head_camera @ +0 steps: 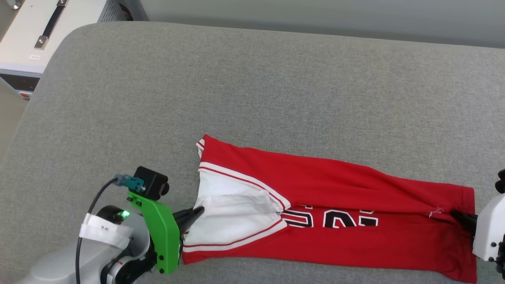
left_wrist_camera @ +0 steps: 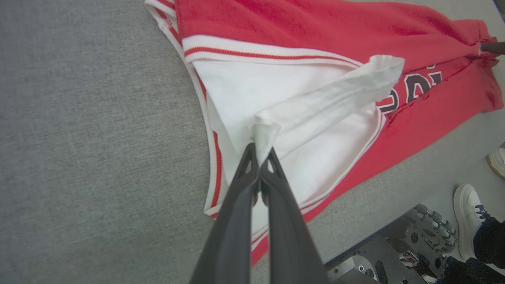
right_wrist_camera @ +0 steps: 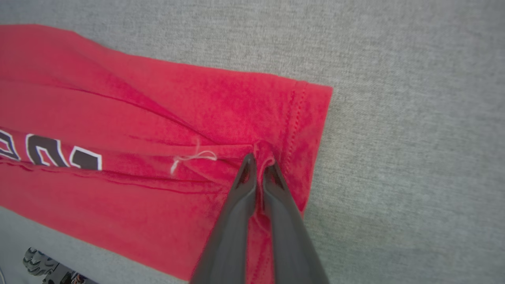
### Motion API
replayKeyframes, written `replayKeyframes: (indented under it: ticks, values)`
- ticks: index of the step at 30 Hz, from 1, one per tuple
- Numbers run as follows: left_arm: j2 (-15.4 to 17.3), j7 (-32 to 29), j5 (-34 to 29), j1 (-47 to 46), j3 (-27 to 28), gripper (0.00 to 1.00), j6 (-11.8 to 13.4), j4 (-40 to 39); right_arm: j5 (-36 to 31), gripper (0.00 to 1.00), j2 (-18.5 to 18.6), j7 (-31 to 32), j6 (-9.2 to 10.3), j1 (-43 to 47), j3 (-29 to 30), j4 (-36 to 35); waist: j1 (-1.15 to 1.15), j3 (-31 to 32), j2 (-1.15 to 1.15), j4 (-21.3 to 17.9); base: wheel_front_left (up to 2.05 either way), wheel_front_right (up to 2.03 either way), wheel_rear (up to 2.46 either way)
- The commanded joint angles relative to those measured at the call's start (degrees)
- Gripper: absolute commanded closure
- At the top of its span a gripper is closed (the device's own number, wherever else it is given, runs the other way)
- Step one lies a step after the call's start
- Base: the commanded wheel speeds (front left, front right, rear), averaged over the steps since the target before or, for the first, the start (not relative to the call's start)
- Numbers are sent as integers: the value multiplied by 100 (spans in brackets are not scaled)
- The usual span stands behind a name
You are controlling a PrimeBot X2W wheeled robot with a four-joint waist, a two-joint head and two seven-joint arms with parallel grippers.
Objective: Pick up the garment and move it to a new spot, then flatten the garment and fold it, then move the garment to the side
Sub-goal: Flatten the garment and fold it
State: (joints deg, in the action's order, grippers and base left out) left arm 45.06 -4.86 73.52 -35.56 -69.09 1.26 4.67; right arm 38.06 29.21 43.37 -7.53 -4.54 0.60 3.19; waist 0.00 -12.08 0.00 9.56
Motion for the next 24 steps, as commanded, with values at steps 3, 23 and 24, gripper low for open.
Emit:
replayKeyframes:
  ticks: [3,23,24]
  values:
    - [-15,-77,-122,117,-91,100,54,79,-37,100,23,62,4,108,-5,-48,0,-53,0,-13,0,0,0]
    - [-706,585,-682,239,-86,0,-8,1064,-205,0,-142,170,4,237,55,-144,0,277,0,-31,0,0,0]
    - [-717,715,-695,255,-36,0,20,1067,-197,0,-184,204,4,255,115,-203,0,317,0,-29,0,0,0]
